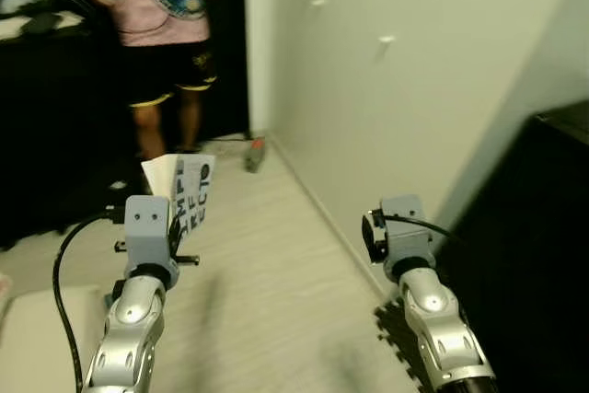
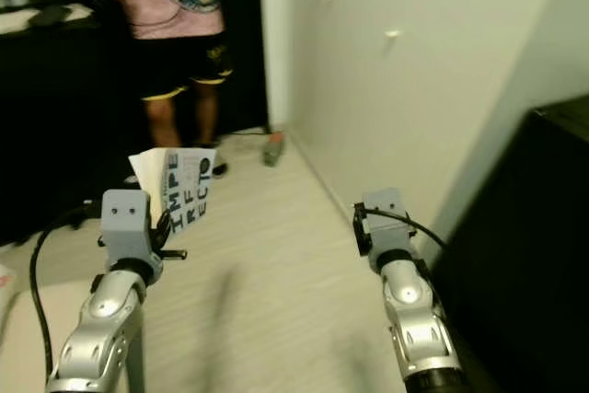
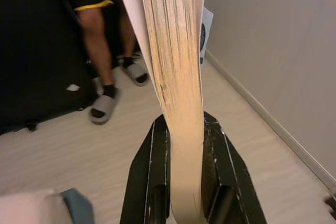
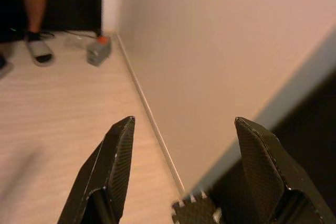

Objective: Clean up the room

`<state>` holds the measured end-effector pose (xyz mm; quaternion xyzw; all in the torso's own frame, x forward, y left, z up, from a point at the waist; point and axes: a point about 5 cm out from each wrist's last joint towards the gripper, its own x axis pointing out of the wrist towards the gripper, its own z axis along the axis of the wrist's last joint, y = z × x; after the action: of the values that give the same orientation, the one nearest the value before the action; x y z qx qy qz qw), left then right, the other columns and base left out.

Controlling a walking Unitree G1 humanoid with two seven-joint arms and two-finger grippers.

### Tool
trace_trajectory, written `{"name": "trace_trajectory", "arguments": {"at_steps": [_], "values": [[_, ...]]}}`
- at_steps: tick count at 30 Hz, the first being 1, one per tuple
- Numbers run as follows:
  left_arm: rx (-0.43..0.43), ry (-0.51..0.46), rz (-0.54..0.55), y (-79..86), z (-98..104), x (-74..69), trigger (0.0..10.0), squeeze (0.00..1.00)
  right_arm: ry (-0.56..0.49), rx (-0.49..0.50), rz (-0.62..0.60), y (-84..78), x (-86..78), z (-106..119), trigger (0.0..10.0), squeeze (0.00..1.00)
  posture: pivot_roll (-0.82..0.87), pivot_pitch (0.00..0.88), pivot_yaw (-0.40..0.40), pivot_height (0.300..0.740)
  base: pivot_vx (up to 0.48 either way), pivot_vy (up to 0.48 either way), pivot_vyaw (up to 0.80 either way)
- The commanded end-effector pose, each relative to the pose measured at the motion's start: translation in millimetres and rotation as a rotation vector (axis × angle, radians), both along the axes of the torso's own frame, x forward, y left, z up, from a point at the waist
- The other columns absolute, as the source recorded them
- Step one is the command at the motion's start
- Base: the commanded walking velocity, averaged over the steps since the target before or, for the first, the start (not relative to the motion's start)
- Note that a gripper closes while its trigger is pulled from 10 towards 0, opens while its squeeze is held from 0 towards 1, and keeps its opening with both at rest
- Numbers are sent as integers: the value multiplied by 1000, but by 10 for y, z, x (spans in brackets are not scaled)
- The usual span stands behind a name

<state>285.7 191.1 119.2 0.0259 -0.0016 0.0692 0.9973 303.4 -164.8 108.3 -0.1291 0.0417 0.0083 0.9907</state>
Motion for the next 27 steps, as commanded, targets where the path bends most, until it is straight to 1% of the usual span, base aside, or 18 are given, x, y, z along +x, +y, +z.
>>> {"name": "trace_trajectory", "arguments": {"at_steps": [1,5,10,20,22,24,27], "values": [[15,-34,2,31,73,-5,10000,0,1,-23,5,1,-30,2,10000,0,-106,109,22,740,0,0,-800],[14,-40,-4,14,76,-26,10000,0,4,-28,0,-23,-87,-4,10000,0,-103,129,24,740,0,0,-800],[27,-37,-8,30,79,-64,10000,0,14,-29,0,-11,-127,-28,10000,0,-90,146,20,740,0,0,-800],[38,-19,-2,62,53,-125,10000,0,20,-34,15,30,-130,-32,10000,0,-77,157,23,740,0,0,-800],[41,-16,-3,83,52,-158,10000,0,10,-51,28,61,-149,-8,10000,0,-67,189,32,740,0,0,-800],[43,-14,-4,89,50,-168,10000,0,10,-51,29,68,-158,-9,10000,0,-67,189,32,740,0,0,-800],[36,-9,7,113,61,-228,10000,0,17,-43,24,82,-198,-24,10000,0,-51,216,42,740,0,0,-800]]}}
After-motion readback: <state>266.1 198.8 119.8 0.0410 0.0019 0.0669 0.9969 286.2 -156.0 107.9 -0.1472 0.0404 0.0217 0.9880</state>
